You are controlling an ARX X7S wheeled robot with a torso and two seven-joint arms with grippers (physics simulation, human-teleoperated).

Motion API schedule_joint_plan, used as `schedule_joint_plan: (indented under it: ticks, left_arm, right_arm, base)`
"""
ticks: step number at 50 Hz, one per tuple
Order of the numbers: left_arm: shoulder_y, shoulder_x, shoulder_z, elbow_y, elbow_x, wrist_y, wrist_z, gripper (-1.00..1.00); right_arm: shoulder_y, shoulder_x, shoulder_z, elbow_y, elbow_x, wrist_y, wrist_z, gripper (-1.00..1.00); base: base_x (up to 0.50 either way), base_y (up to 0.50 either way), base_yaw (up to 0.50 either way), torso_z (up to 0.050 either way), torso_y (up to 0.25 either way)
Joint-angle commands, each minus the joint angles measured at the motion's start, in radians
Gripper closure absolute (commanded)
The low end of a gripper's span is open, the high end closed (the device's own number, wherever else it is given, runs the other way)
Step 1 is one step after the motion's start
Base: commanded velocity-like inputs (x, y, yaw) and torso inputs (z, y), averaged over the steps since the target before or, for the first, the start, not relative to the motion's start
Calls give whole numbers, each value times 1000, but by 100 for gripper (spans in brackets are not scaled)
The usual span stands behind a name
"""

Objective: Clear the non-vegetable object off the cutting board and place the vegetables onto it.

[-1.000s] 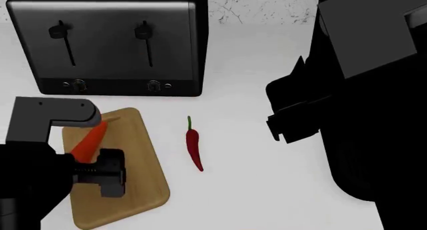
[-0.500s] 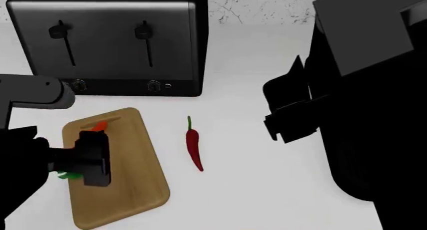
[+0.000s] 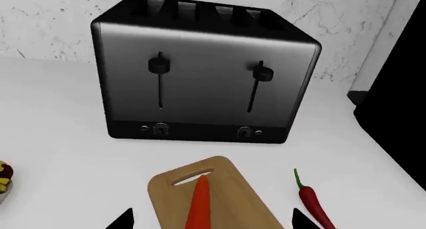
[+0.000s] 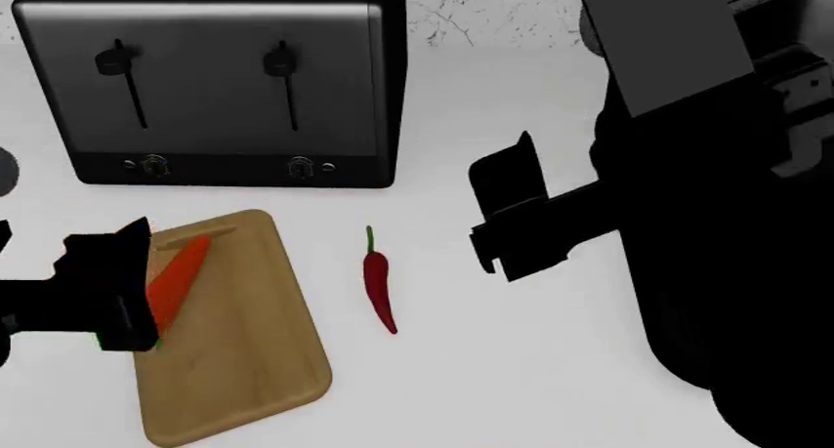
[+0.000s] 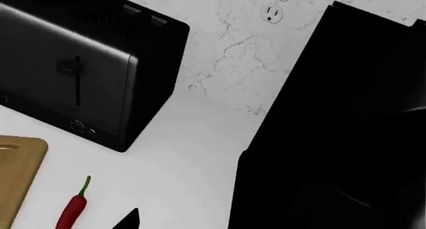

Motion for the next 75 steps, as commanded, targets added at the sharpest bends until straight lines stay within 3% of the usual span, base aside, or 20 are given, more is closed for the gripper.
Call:
schedule_joint_plan:
  ticks: [1,21,45,75]
  left_arm:
    - [149,-54,-134,110,32,131,45,-100]
    - [213,-121,-221,210,88,185,71,-100]
    - [294,-136,-257,204,160,221,124,-100]
    - [319,-146,-268,225,165,232,116,-100]
  right_arm:
    - [13,-68,21,126,17,-16,-89,-100]
    - [67,-208,-9,386,139,-34,-126,-100]
    - [128,-325,-168,631,-144,-25,-411,-100]
    - [114,-421,-281,795,-296,-103,-646,-100]
  base:
    - [0,0,0,0,0]
    - [0,0,0,0,0]
    - [0,0,0,0,0]
    - [0,0,0,0,0]
